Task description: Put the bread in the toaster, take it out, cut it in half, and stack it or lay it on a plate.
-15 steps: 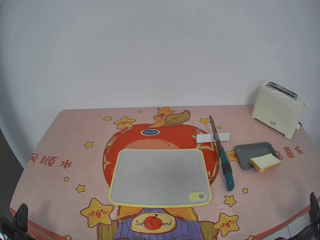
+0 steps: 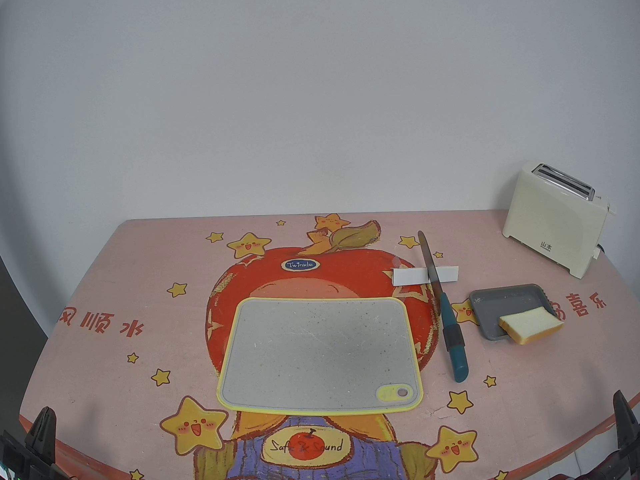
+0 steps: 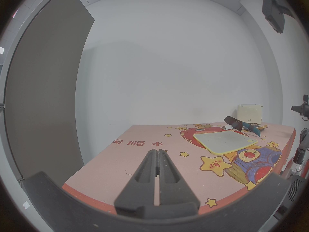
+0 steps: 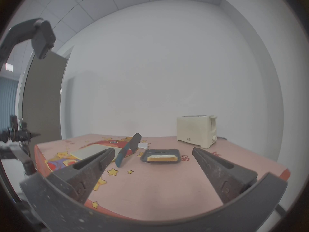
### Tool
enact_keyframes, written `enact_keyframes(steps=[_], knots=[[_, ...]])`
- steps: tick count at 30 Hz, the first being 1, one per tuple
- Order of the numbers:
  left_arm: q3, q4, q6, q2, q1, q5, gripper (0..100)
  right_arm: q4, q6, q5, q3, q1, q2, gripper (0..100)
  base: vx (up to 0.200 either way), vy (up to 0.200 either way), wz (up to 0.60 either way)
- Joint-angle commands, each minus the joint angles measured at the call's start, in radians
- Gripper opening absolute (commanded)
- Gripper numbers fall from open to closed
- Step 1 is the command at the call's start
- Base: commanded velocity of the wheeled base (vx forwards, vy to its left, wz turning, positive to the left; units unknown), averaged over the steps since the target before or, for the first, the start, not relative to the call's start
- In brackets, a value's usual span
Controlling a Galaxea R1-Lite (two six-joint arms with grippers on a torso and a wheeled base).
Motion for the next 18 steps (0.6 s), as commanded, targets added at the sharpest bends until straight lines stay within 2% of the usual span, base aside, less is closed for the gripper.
enact_keyframes(steps=[1,2,3,4,5,6,9,11,13,18], knots=[[0.018,0.000,0.000,-0.007,0.000,0.000,0,-0.002,0.249,0.007,-0.018,0.019,0.103,100,0.000,0.000,0.00],[0.018,0.000,0.000,-0.007,0.000,0.000,0,0.000,0.342,0.007,-0.021,0.020,0.128,100,0.000,0.000,0.00],[0.018,0.000,0.000,-0.007,0.000,0.000,0,0.000,0.416,0.009,-0.018,0.022,0.143,100,0.000,0.000,0.00],[0.018,0.000,0.000,-0.007,0.000,0.000,0,0.004,0.554,0.015,-0.009,0.028,0.158,100,0.000,0.000,0.00],[0.018,0.000,0.000,-0.007,0.000,0.000,0,0.006,0.609,0.024,-0.003,0.033,0.161,100,0.000,0.000,0.00],[0.018,0.000,0.000,-0.007,0.000,0.000,0,0.011,0.733,0.056,0.009,0.050,0.161,100,0.000,0.000,0.00],[0.018,0.000,0.000,-0.007,0.000,0.000,0,0.014,0.980,0.104,0.014,0.088,0.158,100,0.000,0.000,0.00],[0.018,0.000,0.000,-0.007,0.000,0.000,0,0.012,1.069,0.110,0.006,0.108,0.157,100,0.000,0.000,0.00],[0.018,0.000,0.000,-0.007,0.000,0.000,0,0.012,1.109,0.112,0.008,0.126,0.155,100,0.000,0.000,0.00],[0.018,0.000,0.000,-0.007,0.000,0.000,0,0.014,1.140,0.112,0.015,0.135,0.152,100,0.000,0.000,0.00]])
